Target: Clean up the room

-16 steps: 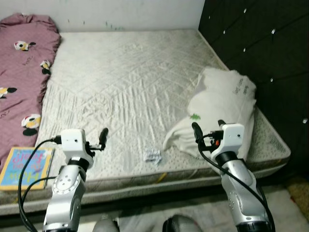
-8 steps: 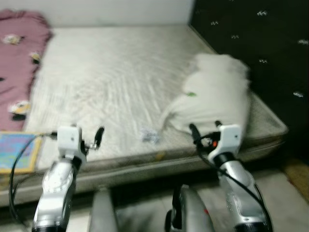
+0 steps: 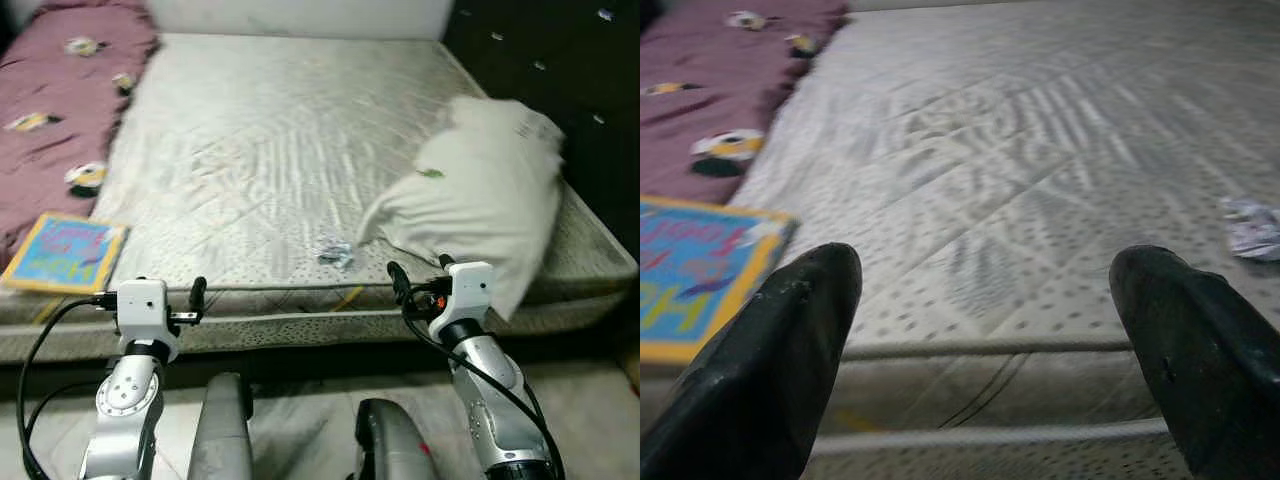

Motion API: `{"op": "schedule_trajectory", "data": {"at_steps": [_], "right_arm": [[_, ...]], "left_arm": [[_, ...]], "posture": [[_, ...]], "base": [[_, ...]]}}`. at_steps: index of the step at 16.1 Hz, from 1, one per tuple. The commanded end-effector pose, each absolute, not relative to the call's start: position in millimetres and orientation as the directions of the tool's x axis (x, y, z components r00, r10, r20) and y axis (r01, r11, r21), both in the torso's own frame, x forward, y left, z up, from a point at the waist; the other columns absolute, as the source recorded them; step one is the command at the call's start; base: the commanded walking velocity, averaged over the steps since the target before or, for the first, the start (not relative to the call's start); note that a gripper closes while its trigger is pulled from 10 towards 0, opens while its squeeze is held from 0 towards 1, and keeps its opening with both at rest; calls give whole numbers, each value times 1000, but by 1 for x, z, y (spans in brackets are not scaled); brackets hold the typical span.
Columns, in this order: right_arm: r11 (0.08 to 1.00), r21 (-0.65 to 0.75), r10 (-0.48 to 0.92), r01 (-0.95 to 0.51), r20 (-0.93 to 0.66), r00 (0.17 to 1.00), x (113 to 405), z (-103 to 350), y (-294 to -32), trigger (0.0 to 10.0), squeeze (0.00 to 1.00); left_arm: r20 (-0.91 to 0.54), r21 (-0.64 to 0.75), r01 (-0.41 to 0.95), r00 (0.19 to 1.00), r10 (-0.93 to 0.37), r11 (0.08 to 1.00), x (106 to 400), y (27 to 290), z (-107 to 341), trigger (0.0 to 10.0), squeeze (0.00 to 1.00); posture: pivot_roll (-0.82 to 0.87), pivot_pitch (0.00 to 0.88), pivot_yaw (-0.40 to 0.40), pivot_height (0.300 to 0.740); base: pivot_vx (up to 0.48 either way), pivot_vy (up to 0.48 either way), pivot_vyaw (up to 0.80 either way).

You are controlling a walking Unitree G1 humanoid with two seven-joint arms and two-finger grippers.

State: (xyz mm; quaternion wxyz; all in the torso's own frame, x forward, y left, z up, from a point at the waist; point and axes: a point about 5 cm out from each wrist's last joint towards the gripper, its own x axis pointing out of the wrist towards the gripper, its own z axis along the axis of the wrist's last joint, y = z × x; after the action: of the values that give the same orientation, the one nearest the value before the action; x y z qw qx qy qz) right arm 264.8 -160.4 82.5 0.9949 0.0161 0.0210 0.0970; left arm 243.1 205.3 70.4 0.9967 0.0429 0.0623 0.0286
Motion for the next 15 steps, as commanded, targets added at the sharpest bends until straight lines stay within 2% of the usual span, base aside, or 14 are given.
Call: {"op": "schedule_trajectory", "data": {"at_steps": [1, 5, 12, 15], "right_arm": [[980, 36, 194, -193, -17, 981, 268, 88, -160, 10000, 0], [977, 25, 211, -211, -5, 977, 267, 90, -158, 10000, 0], [971, 18, 239, -239, -2, 971, 268, 91, -156, 10000, 0], [974, 20, 225, -225, -1, 974, 269, 91, -158, 10000, 0]], "left_arm": [[-100, 84, -30, 994, 38, 996, 246, 202, 77, 10000, 0], [-98, 61, 3, 995, 3, 998, 247, 199, 77, 10000, 0], [-99, 45, 8, 995, -3, 999, 248, 197, 77, 10000, 0], [-98, 43, 14, 995, -9, 999, 249, 196, 77, 10000, 0]], "posture": [[4, 54, -46, 610], [-7, 60, -41, 610], [-7, 60, -49, 610], [-9, 59, -50, 610]], "base": [[0, 0, 0], [132, 0, 0], [329, 0, 644], [353, 0, 0]]}}
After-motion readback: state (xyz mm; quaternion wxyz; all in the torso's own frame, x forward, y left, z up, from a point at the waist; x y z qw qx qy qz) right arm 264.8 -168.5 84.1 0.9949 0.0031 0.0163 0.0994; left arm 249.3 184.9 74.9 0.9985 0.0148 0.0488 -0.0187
